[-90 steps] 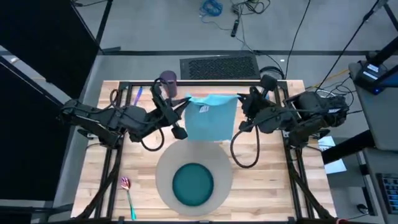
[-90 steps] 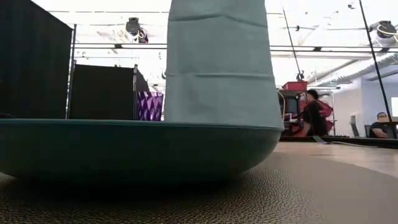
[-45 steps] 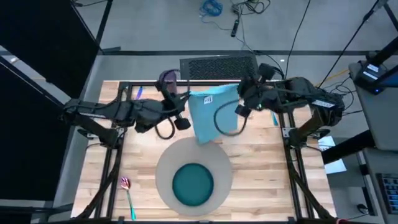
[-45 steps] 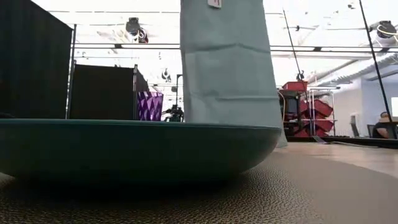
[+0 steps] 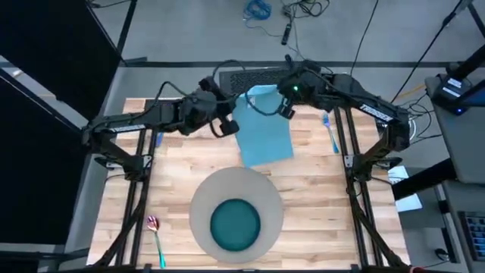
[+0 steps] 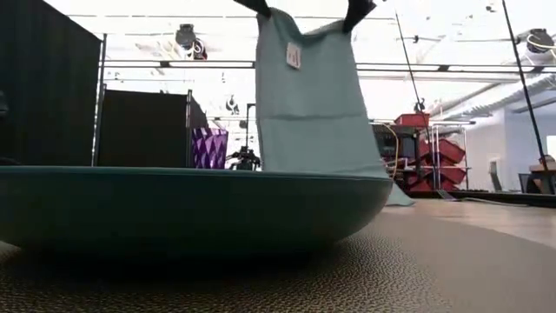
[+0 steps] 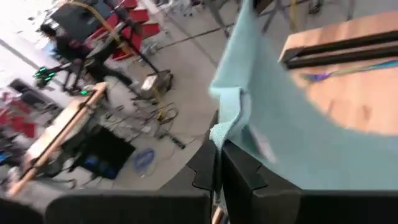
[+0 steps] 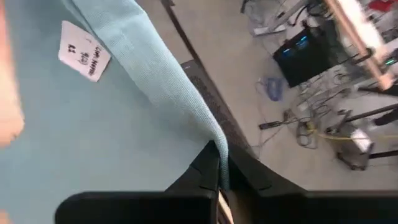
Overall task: Set table place
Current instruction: Fold the blue table napkin
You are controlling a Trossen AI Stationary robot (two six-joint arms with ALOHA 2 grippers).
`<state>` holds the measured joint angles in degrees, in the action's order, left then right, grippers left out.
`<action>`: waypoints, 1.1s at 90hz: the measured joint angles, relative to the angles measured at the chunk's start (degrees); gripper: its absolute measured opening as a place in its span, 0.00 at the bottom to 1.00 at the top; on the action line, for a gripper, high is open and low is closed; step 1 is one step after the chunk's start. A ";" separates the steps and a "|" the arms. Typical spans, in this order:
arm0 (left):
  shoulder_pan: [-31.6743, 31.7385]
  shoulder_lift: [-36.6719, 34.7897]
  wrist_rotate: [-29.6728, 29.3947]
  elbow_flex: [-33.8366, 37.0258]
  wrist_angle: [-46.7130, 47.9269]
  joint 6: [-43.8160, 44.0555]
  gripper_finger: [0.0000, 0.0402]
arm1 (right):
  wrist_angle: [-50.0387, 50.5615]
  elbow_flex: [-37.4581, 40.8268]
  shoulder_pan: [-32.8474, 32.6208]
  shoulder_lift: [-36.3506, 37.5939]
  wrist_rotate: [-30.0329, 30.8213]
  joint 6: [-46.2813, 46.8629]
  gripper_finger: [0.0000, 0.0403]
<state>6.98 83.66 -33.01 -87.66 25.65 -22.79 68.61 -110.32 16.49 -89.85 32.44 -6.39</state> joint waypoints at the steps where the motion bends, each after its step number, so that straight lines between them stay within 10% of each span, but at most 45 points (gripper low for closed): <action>1: -0.25 -0.07 0.22 0.00 0.02 0.07 0.00 | 0.28 0.00 -0.01 0.12 -0.08 0.01 0.00; 63: -28.69 -2.39 1.83 -6.84 5.23 7.44 0.00 | 12.19 -0.09 -34.02 10.33 -5.03 28.03 0.00; 99: -25.24 -2.61 -3.38 -10.71 9.66 7.47 0.00 | 11.53 -8.57 -23.50 5.69 -3.16 16.44 0.00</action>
<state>-18.26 81.05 -36.39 -98.37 35.30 -15.32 80.14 -118.90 -7.01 -84.16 29.28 10.05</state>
